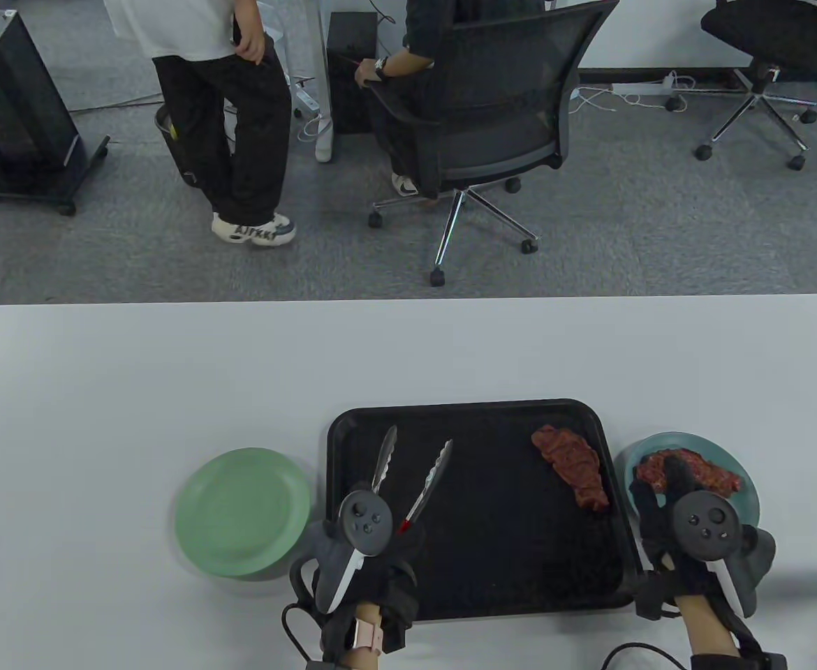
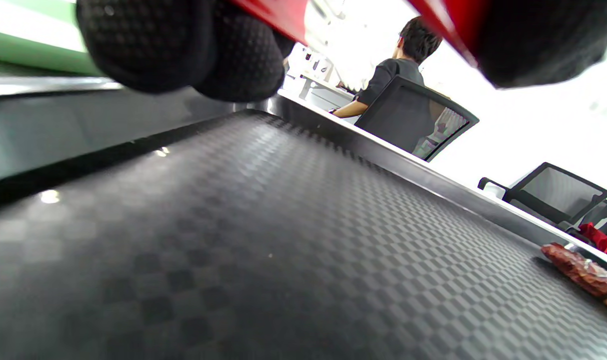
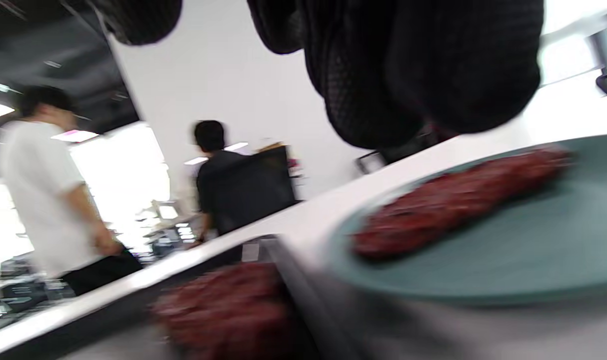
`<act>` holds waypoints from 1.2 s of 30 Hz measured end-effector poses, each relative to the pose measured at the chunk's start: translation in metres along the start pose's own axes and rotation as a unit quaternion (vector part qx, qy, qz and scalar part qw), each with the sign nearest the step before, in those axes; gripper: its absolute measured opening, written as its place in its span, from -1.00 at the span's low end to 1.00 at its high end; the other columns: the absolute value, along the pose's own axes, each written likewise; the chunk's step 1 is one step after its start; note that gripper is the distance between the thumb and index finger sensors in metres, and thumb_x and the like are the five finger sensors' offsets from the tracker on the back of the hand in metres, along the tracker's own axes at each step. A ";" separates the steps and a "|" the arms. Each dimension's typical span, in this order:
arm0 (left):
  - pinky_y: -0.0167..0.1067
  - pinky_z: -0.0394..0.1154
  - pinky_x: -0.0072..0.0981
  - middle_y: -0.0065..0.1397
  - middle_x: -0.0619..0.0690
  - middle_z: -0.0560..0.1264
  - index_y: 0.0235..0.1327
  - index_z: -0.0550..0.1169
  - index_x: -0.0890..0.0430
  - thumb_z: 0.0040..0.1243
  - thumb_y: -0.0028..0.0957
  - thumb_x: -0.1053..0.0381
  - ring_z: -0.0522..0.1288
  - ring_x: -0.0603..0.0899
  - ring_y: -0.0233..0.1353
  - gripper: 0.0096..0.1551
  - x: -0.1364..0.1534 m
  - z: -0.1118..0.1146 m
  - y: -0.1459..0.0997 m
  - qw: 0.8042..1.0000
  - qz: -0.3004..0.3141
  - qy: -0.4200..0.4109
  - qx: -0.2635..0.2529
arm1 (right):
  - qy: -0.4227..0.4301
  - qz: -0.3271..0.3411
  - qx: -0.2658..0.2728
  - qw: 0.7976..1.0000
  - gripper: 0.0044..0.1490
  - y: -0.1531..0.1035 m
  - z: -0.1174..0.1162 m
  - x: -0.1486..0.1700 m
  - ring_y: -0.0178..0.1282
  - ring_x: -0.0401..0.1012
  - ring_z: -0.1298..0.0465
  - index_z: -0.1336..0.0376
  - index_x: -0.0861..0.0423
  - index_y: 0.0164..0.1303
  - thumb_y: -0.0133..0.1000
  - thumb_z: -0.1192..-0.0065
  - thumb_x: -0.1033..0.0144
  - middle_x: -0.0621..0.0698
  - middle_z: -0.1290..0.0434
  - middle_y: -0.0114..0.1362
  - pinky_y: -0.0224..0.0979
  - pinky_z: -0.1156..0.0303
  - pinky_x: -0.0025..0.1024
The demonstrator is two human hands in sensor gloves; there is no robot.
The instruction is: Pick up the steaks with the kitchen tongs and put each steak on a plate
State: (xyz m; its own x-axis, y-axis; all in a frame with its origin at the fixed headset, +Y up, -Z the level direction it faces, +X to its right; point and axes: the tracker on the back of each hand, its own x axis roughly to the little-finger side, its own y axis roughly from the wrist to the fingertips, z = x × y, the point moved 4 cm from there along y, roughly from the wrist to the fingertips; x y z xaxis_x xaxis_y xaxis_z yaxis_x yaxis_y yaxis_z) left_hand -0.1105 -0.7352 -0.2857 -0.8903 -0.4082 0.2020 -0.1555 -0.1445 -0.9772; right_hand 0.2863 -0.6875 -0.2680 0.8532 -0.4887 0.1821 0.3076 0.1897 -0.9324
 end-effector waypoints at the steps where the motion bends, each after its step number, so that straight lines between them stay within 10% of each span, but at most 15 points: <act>1: -0.15 0.62 -0.12 0.36 0.30 0.34 0.51 0.22 0.24 0.30 -0.31 -0.44 0.57 0.29 0.03 0.24 0.000 0.001 0.000 1.000 0.001 -0.002 0.001 | 0.017 0.007 -0.014 1.000 -0.09 -0.001 -0.003 -0.007 -0.01 0.13 -0.56 -0.05 0.26 0.47 0.05 -0.04 -0.07 0.34 -0.36 0.34 -0.09 -0.57 -0.09; 9: -0.15 0.62 -0.12 0.36 0.30 0.35 0.51 0.22 0.24 0.30 -0.31 -0.44 0.57 0.29 0.03 0.25 -0.004 0.005 0.001 1.000 0.006 -0.005 0.010 | 0.071 0.062 -0.116 0.989 -0.07 -0.023 -0.057 -0.040 0.00 0.16 -0.55 -0.06 0.28 0.47 0.05 -0.06 -0.08 0.39 -0.35 0.34 -0.07 -0.56 -0.04; 21: -0.15 0.62 -0.11 0.35 0.31 0.35 0.51 0.22 0.25 0.29 -0.31 -0.44 0.57 0.30 0.03 0.25 -0.015 0.001 -0.003 0.999 0.029 -0.037 0.008 | 0.115 0.087 -0.179 0.973 -0.03 -0.028 -0.072 -0.042 0.05 0.20 -0.52 -0.03 0.32 0.49 0.05 -0.05 -0.09 0.43 -0.29 0.37 -0.02 -0.54 -0.01; 36: -0.14 0.63 -0.06 0.33 0.32 0.42 0.50 0.29 0.27 0.27 -0.23 -0.44 0.62 0.34 0.03 0.18 -0.104 0.016 -0.043 0.937 0.254 -0.234 0.060 | 0.501 0.117 -0.372 0.773 0.32 -0.049 -0.100 -0.074 0.44 0.39 -0.06 0.42 0.34 0.53 0.03 0.00 -0.31 0.52 0.20 0.55 0.36 -0.19 0.29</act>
State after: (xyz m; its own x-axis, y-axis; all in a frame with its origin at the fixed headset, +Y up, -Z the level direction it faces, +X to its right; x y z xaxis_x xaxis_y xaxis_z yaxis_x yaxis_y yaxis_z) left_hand -0.0048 -0.7008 -0.2638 -0.5468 -0.7985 -0.2520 0.3112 0.0856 -0.9465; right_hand 0.1654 -0.7459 -0.2670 -0.0192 -0.9998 -0.0040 -0.4499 0.0122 -0.8930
